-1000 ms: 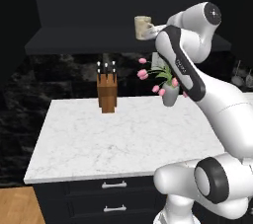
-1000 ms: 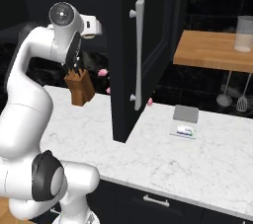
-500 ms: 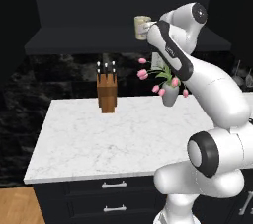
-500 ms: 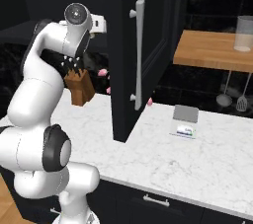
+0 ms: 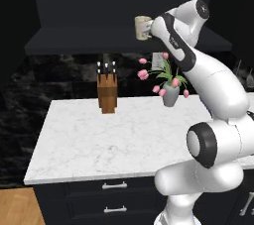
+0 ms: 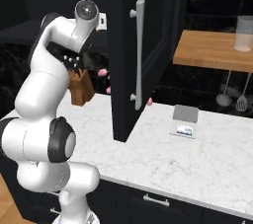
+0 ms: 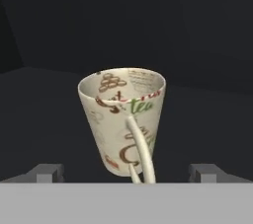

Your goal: Gather all objects into one cabinet and sort the glasses and bowls to opposite sides.

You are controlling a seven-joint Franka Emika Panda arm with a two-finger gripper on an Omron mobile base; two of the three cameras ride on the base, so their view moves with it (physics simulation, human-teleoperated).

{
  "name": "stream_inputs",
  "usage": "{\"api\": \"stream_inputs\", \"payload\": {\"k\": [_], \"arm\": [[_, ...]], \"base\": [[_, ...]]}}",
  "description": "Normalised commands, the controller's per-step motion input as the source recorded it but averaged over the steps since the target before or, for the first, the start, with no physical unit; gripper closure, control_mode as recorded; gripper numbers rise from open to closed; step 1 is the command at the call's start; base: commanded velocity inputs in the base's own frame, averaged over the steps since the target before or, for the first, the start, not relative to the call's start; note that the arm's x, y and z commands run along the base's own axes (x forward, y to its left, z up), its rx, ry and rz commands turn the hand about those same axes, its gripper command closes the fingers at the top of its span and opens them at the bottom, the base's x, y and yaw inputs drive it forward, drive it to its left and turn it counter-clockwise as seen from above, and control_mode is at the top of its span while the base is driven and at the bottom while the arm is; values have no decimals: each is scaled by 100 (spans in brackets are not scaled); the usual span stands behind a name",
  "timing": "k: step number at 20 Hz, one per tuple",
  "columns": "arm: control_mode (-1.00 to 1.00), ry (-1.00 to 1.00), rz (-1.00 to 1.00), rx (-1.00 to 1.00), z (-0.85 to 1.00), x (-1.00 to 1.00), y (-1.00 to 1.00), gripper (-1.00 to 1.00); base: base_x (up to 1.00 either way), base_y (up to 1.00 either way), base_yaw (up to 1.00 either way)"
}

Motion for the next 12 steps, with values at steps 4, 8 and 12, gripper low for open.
{"api": "stream_inputs", "payload": {"k": [4, 8, 12], "arm": [[-100, 0, 10, 0, -1, 2, 0, -100], [-100, 0, 10, 0, -13, 22, 0, -100], [-100, 2, 8, 0, -7, 35, 0, -100]], "base": [[0, 0, 0], [0, 0, 0], [0, 0, 0]]}}
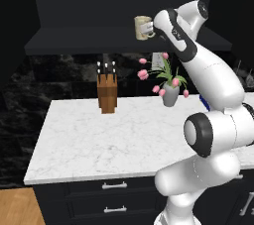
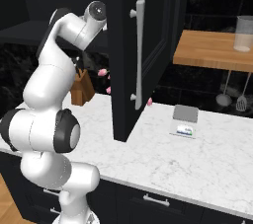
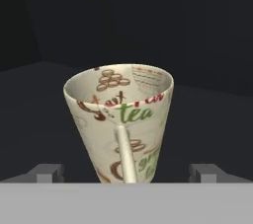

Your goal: Gather all objects into one cabinet and sort the glasses and bowls to opposite sides.

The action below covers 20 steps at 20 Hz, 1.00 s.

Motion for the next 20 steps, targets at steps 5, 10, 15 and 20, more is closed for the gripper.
{"api": "stream_inputs", "payload": {"k": [5, 10, 15, 20], "arm": [[-100, 0, 7, 0, 0, 30, 0, -100], [-100, 0, 6, 0, 0, 8, 0, -100], [-100, 0, 3, 0, -6, 0, 14, 100], [-100, 0, 2, 0, -15, 0, 23, 100]], "base": [[0, 0, 0], [0, 0, 0], [0, 0, 0], [0, 0, 0]]}}
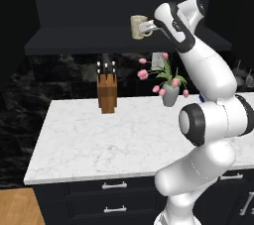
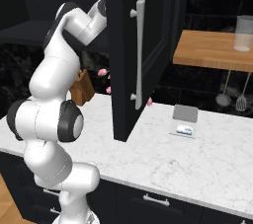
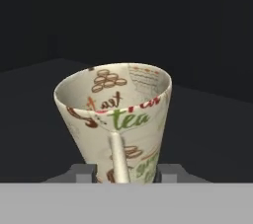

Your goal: Gather all objects into one cabinet and sort the glasses and bowls to opposite sides.

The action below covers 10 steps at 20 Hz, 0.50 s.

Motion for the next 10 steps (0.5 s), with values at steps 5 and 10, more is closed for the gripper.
{"api": "stream_inputs", "payload": {"k": [5, 10], "arm": [[-100, -1, 2, 0, -7, -1, 6, 100], [-100, -9, 1, 0, 0, -78, 5, 100]], "base": [[0, 0, 0], [0, 0, 0]]}}
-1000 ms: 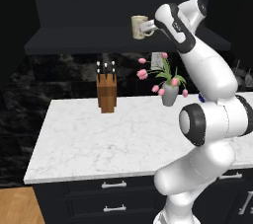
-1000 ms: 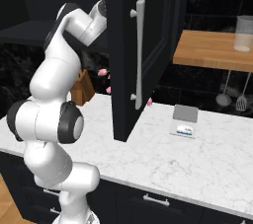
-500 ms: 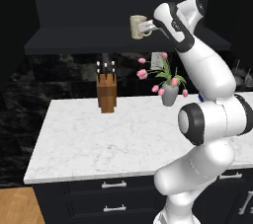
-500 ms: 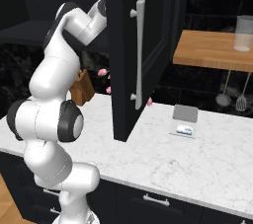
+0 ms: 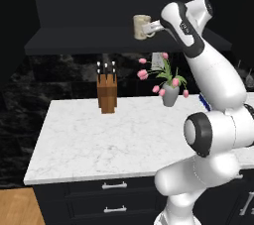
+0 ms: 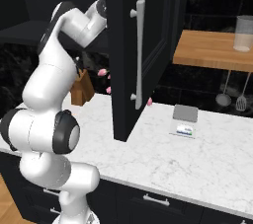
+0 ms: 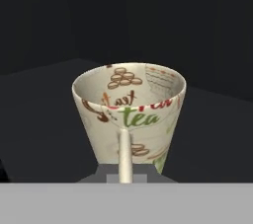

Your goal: Gather all objects into one cabinet and sort the glasses and bowls to opposite sides.

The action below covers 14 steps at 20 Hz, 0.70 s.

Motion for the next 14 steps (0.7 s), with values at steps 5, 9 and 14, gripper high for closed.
{"api": "stream_inputs", "payload": {"k": [5, 9, 14], "arm": [[-100, -11, 0, 0, -6, -100, 43, 100], [-100, -8, -1, 0, -5, -100, 63, 100], [-100, 0, -11, 0, 18, -100, 31, 100]], "base": [[0, 0, 0], [0, 0, 0], [0, 0, 0]]}}
